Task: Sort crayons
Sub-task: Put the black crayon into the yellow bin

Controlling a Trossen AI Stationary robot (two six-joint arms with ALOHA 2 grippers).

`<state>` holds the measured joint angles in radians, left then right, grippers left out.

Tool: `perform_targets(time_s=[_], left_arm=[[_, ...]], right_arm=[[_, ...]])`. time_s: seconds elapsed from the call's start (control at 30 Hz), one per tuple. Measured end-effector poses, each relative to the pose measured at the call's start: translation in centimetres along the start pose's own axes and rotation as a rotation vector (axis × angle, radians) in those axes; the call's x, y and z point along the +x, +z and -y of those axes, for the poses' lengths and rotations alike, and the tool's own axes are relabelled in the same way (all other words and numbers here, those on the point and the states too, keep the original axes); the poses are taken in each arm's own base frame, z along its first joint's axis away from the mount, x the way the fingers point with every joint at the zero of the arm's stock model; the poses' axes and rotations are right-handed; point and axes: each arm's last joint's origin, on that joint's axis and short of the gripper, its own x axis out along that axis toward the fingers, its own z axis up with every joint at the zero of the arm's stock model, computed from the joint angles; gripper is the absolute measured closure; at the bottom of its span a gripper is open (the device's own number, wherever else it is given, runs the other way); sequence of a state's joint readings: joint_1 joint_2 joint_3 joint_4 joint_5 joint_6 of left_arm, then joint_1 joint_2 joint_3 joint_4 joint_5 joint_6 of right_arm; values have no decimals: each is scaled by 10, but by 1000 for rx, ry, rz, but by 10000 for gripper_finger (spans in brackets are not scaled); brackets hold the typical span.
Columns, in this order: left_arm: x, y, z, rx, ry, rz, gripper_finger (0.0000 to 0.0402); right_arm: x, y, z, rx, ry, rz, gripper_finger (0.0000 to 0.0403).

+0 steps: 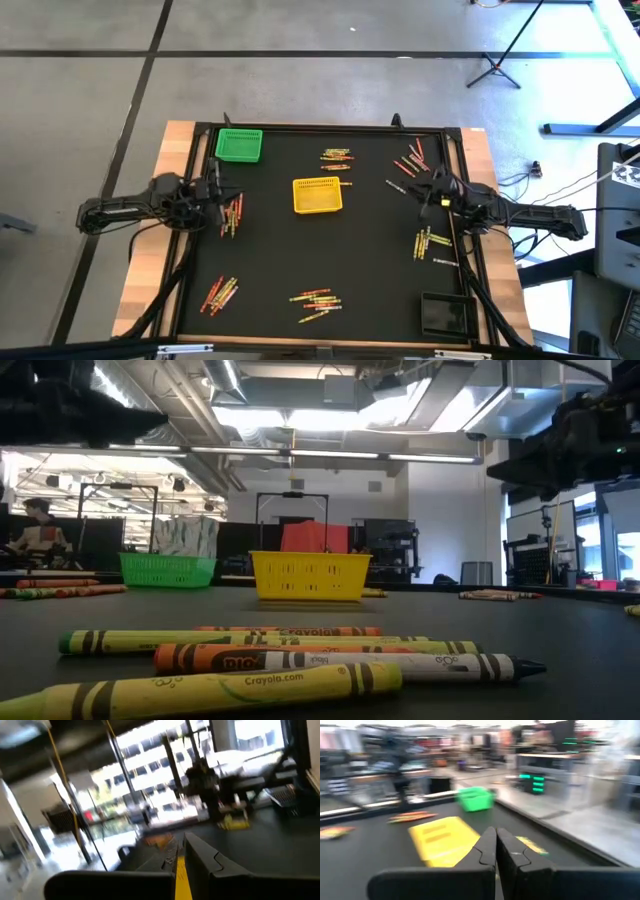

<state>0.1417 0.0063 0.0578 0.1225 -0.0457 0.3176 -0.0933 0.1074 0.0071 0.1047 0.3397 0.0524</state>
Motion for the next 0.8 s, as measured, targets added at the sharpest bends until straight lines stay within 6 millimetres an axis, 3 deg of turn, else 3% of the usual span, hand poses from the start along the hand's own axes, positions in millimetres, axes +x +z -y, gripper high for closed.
perform_targets(time_s=[0.27,0.63,0.8], left_arm=[[1,2,-5,-99,160,-5,386],[12,-9,-6,-144,213,-133,386],[16,-13,-8,-142,237,-164,386]], right_arm=[[2,1,14,-84,-308,2,400],[17,-21,28,57,-276,-227,400],[24,-17,38,80,-356,-269,391]])
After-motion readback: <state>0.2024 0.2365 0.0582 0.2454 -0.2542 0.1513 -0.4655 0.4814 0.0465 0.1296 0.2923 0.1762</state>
